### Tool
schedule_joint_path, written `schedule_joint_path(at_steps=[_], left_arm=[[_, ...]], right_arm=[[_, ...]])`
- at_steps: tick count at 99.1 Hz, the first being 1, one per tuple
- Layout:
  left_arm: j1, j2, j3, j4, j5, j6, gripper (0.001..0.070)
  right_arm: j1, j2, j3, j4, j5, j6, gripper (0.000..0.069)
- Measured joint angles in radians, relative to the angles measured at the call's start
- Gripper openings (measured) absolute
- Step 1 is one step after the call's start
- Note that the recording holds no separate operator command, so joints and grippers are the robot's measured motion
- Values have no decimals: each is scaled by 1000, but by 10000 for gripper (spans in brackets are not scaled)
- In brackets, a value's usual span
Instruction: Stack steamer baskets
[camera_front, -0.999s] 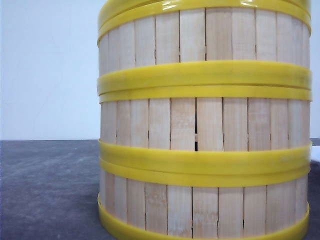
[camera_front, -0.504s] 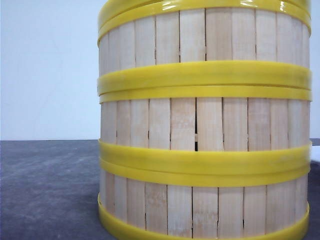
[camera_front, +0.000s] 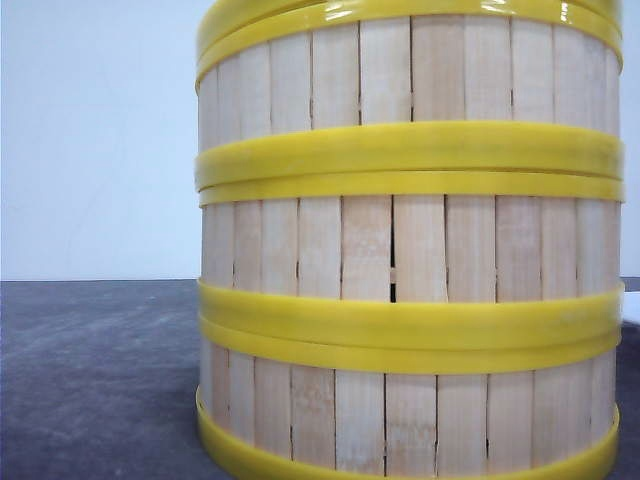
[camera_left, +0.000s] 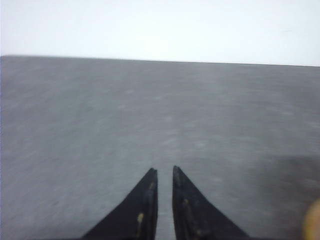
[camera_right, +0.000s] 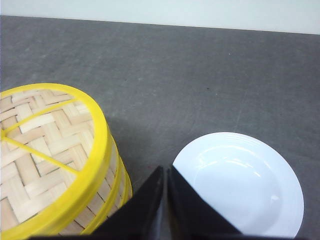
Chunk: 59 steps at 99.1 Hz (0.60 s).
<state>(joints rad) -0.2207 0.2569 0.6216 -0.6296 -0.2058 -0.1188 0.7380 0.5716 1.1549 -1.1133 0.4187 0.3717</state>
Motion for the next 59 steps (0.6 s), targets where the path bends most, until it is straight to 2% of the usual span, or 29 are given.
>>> schedule_joint_path(at_steps=[9,25,31,59], left_arm=[[64,-53,-93,77,16,8,26],[126,-143,-256,214,130,58,26],[138,-169,-315,260,151,83,26],[186,-235,-521,401,152,116,26]], right_arm=[[0,0,0,0,0,0,9],[0,0,0,0,0,0,9],[0,0,0,0,0,0,9],[0,0,0,0,0,0,9]])
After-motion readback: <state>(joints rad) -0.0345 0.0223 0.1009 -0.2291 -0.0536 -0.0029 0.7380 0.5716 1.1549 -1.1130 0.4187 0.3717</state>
